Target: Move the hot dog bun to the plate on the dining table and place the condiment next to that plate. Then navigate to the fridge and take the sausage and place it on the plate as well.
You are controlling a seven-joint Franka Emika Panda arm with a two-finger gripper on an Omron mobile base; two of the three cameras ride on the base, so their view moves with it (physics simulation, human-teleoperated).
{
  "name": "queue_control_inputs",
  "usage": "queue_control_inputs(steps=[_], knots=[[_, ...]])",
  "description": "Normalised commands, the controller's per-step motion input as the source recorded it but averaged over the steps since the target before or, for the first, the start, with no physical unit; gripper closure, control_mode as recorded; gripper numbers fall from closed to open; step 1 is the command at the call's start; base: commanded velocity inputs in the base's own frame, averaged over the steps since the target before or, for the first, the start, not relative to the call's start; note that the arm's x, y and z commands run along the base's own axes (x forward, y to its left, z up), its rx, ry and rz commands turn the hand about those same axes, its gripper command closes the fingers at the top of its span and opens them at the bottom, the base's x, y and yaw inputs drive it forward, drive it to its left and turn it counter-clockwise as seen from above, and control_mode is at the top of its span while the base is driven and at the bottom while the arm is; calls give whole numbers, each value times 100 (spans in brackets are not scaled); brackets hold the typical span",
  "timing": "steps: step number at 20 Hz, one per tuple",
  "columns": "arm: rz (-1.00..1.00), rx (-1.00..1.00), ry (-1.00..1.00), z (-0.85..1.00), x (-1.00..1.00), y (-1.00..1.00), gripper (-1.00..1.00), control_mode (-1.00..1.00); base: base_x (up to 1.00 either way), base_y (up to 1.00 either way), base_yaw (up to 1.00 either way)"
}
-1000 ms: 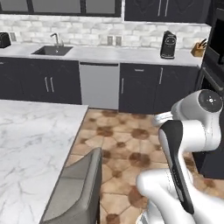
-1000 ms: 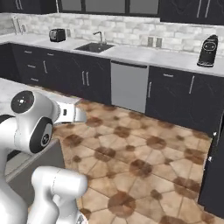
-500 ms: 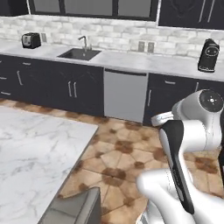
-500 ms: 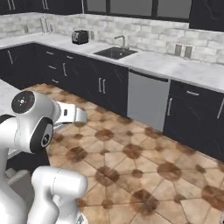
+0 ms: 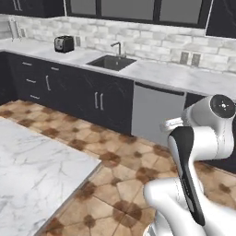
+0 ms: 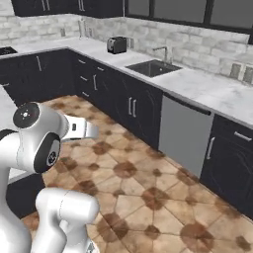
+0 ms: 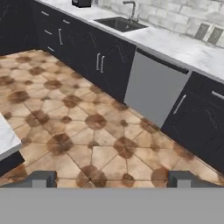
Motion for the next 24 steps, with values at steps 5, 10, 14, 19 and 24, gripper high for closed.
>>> queue_control_inputs(steps=[5, 10, 14, 19, 24], knots=[[0, 0, 0, 0, 0, 0, -100, 100, 100, -40, 41], [0, 0, 0, 0, 0, 0, -100, 100, 100, -34, 42], [0, 0, 0, 0, 0, 0, -100, 100, 100, -30, 44], [0, 0, 0, 0, 0, 0, -100, 100, 100, -38, 43], [0, 0, 0, 0, 0, 0, -100, 100, 98, -56, 38]])
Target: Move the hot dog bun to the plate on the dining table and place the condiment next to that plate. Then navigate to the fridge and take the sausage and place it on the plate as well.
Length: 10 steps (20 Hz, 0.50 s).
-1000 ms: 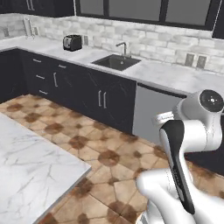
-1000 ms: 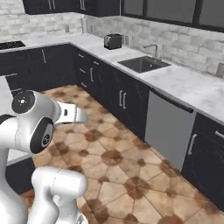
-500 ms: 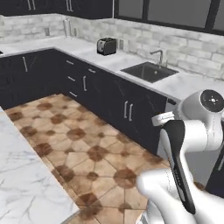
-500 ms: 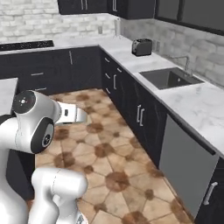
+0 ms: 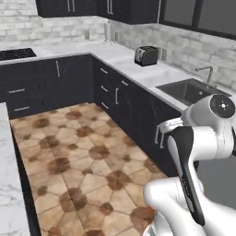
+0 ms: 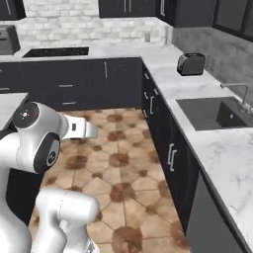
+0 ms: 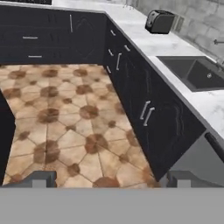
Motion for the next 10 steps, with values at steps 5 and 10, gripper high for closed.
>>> queue_control_inputs(steps=[5, 10], knots=[[0, 0, 0, 0, 0, 0, -100, 100, 100, -43, 41], [0, 0, 0, 0, 0, 0, -100, 100, 100, -29, 45]])
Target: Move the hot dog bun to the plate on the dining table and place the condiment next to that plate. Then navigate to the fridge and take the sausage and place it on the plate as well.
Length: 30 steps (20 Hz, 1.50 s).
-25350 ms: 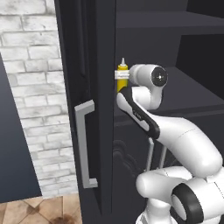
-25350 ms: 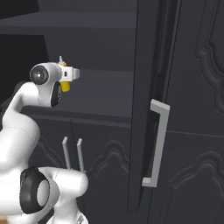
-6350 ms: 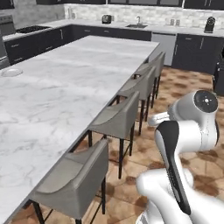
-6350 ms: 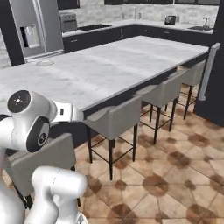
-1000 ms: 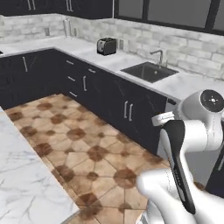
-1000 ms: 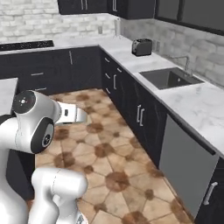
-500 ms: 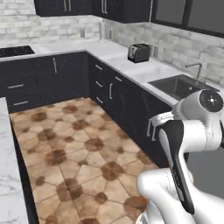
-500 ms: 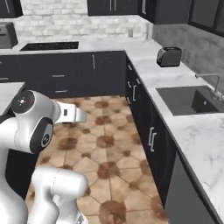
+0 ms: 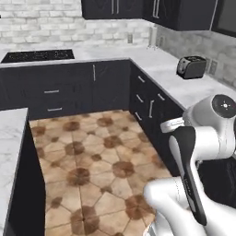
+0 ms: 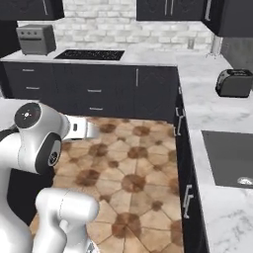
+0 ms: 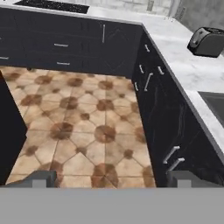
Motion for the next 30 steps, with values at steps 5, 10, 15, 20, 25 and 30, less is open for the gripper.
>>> queue_control_inputs(steps=[5, 10, 15, 20, 25, 30], knots=[[0, 0, 0, 0, 0, 0, -100, 100, 100, -18, 48], [0, 0, 0, 0, 0, 0, -100, 100, 100, -19, 47], [0, 0, 0, 0, 0, 0, -100, 100, 100, -23, 47], [0, 0, 0, 0, 0, 0, -100, 100, 100, -31, 44], [0, 0, 0, 0, 0, 0, -100, 100, 100, -30, 45], [0, 0, 0, 0, 0, 0, -100, 100, 100, -27, 46]])
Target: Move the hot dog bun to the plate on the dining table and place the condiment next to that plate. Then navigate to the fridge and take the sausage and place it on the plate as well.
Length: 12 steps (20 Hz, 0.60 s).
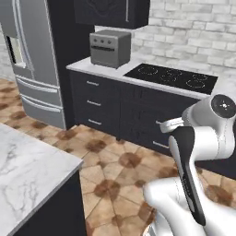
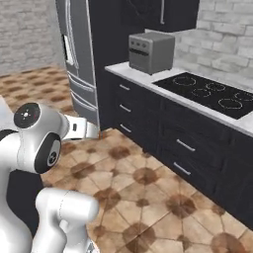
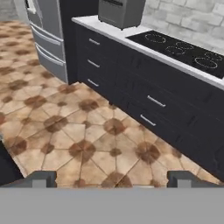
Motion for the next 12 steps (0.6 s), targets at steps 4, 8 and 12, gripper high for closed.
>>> queue_control_inputs(steps=[4, 8, 12], knots=[[0, 0, 0, 0, 0, 0, -100, 100, 100, -26, 47], [0, 0, 0, 0, 0, 0, -100, 100, 100, -22, 48], [0, 0, 0, 0, 0, 0, -100, 100, 100, -27, 47]])
